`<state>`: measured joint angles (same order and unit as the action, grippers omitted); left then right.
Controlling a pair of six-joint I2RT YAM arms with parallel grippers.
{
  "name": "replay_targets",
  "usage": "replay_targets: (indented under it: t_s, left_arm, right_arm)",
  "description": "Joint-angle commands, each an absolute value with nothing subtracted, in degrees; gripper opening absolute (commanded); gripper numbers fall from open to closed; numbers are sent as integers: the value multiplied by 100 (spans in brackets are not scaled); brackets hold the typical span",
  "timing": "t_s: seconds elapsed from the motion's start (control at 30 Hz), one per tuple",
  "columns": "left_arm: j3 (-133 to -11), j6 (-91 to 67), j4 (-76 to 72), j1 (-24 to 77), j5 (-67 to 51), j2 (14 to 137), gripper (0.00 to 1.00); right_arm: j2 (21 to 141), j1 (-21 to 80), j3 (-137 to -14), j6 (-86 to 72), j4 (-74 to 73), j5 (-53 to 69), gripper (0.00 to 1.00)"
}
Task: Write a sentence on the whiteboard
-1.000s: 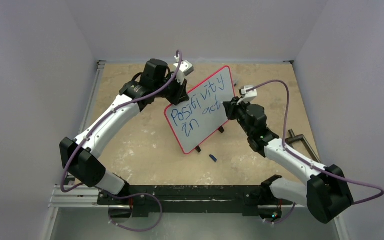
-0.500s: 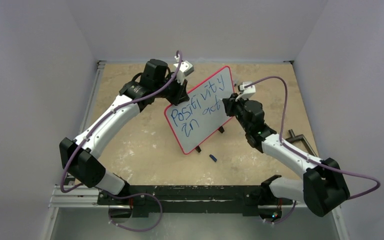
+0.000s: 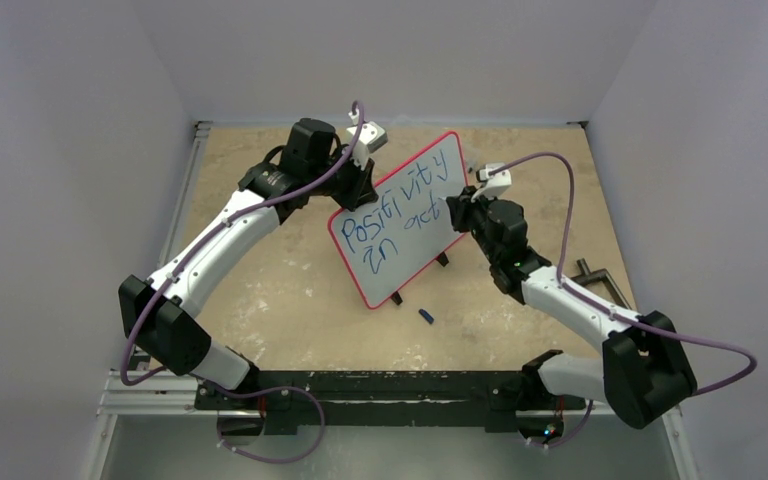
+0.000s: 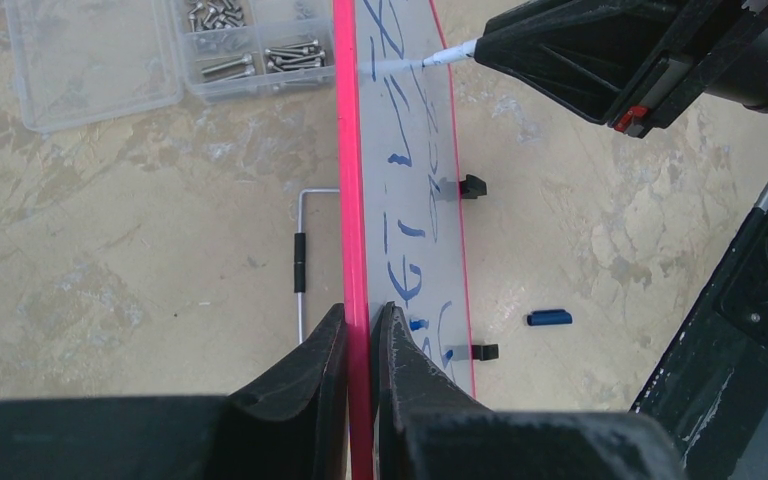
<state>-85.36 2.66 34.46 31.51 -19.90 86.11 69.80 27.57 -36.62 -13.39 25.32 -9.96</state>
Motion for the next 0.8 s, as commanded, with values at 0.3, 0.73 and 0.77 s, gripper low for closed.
replay_targets:
  t_s: [0.3,0.73,0.77]
  left_arm:
    - [-8363,884,3981,3205,-1899,8572,0]
    - [-8358,888,3981,3214,-1898,8555,0]
    - [-8358,882,3981,3212,-1898,8554,0]
  right_arm:
    - [6757,2746,-3036,-1553,2689,-883,0]
    - [6359,2749,-3338,-1490,2299,-935,0]
    - [6312,2746,-3376,-1486,2276,-940,0]
